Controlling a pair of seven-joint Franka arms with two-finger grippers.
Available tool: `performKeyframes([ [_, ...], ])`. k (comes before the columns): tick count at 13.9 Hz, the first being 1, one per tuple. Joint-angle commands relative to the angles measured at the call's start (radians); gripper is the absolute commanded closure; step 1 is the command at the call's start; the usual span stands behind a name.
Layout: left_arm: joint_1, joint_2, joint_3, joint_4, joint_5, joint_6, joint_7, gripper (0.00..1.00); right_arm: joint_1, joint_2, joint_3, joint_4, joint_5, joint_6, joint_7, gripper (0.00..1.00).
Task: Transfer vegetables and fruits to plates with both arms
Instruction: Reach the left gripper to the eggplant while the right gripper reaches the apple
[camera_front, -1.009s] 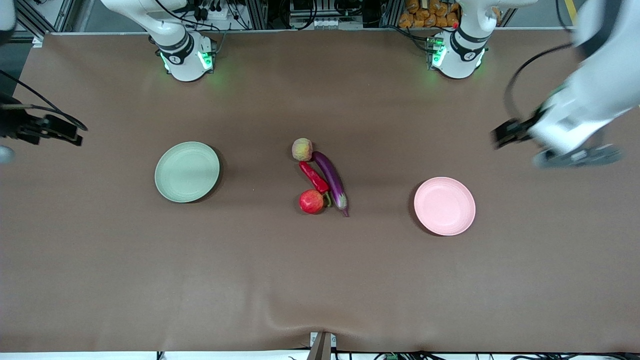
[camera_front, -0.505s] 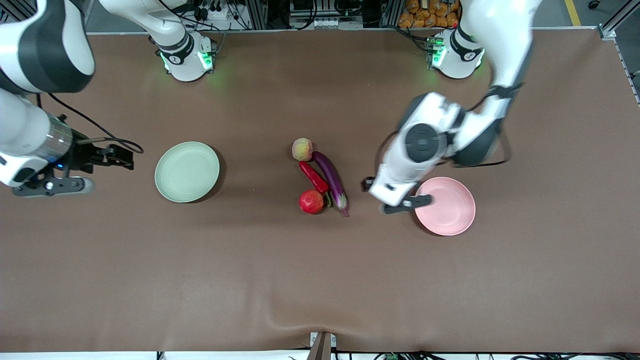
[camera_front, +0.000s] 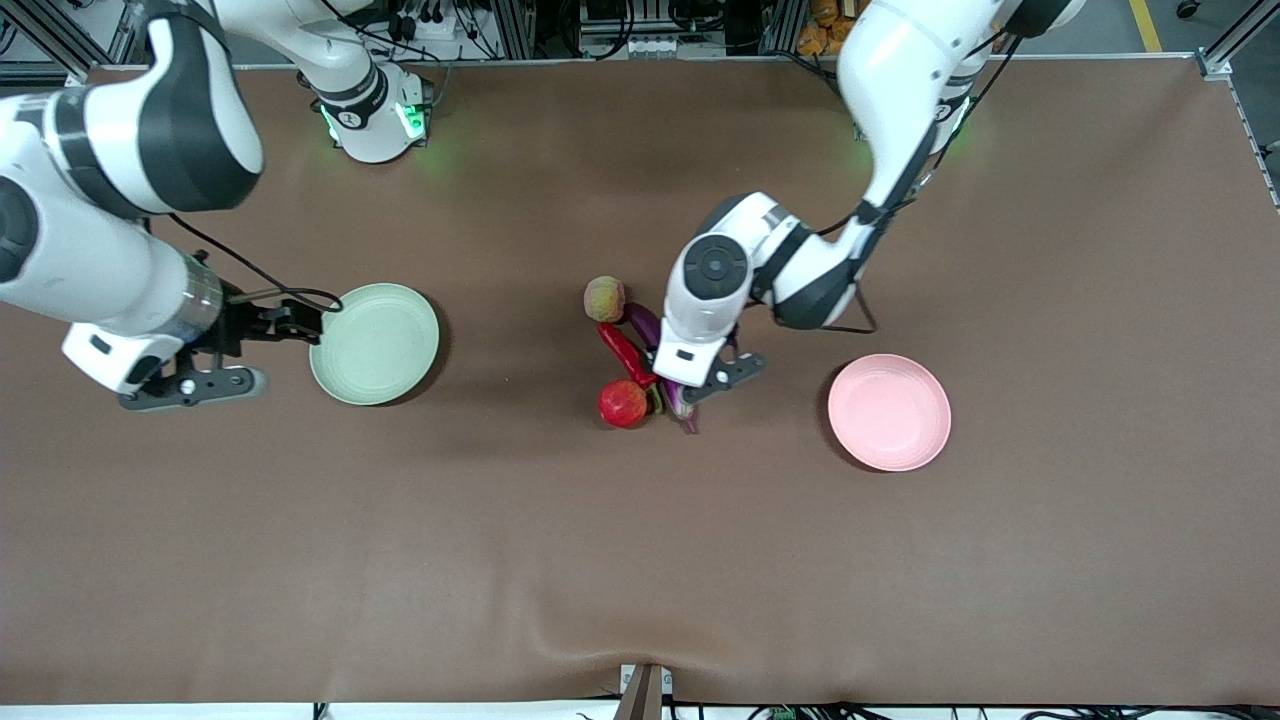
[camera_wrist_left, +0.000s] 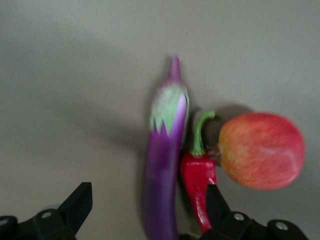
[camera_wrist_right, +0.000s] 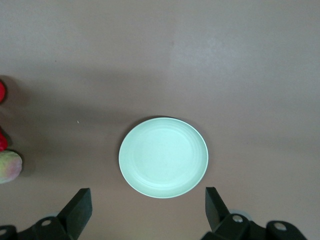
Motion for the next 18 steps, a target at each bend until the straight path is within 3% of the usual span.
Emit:
performKeyframes([
  [1,-0.023,-0.001,0.014,-0.066,0.008,0.056,-0.036,0.0,0.029,0.036,-0.006,0.02,-0.007,0.016,0.115,0.0],
  [6,-0.015,-0.006,0.011,-0.089,0.034,0.062,-0.039,0.01,0.076,0.09,-0.003,0.017,0.014,0.058,0.164,0.0],
  [8,-0.017,0.002,0.011,-0.091,0.034,0.082,-0.039,0.09,0.109,0.136,-0.005,0.02,0.113,0.064,0.171,0.0],
  [10,-0.015,0.008,0.011,-0.089,0.034,0.1,-0.039,0.13,0.132,0.171,-0.005,0.019,0.192,0.163,0.171,0.0],
  [18,-0.02,0.057,0.011,-0.091,0.034,0.18,-0.039,0.23,0.222,0.339,-0.003,0.014,0.2,0.418,0.159,0.0],
])
